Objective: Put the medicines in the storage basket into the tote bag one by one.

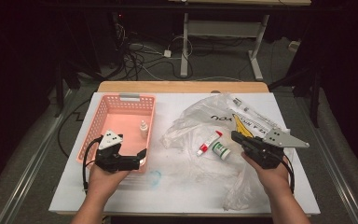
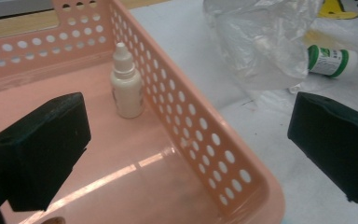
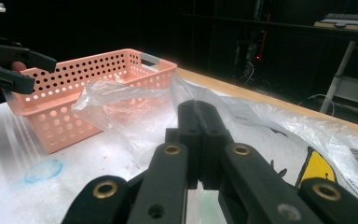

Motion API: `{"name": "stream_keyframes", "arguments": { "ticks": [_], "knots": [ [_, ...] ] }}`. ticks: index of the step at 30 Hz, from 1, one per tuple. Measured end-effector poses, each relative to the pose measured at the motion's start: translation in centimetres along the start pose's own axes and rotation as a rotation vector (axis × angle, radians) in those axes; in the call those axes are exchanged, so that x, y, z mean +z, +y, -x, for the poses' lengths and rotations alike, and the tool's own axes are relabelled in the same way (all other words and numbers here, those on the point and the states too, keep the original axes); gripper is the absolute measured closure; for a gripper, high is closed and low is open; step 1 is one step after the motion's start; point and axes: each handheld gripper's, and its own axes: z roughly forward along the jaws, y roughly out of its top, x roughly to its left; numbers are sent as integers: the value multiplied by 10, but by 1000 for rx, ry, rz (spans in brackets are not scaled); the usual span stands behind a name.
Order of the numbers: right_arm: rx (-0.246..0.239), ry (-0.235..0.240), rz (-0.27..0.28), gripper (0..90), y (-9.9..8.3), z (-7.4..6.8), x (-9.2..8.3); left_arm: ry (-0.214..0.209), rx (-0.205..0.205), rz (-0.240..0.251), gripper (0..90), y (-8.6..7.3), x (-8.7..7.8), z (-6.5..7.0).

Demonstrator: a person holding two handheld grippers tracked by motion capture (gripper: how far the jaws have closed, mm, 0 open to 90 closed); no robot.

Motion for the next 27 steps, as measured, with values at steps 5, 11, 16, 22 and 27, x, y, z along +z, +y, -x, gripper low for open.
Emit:
{"name": "stream_keyframes", "arguments": {
  "ticks": [5, 11, 16, 22, 27],
  "knots": [
    [0, 0, -1, 900, 0, 0, 0, 23, -21, -2, 0, -3, -3, -12],
    [0, -1, 0, 900, -1, 0, 0, 20, -36, 13, 2, 0, -1, -18],
    [1, -3, -5, 900, -1, 0, 1, 34, -59, 28, 18, 11, 0, -21],
    [1, -1, -5, 900, -1, 0, 2, 27, -38, 27, 93, 30, 9, -23],
    [4, -1, -6, 900, -1, 0, 2, 26, -39, 21, 160, 43, 22, -31]
  ]
}}
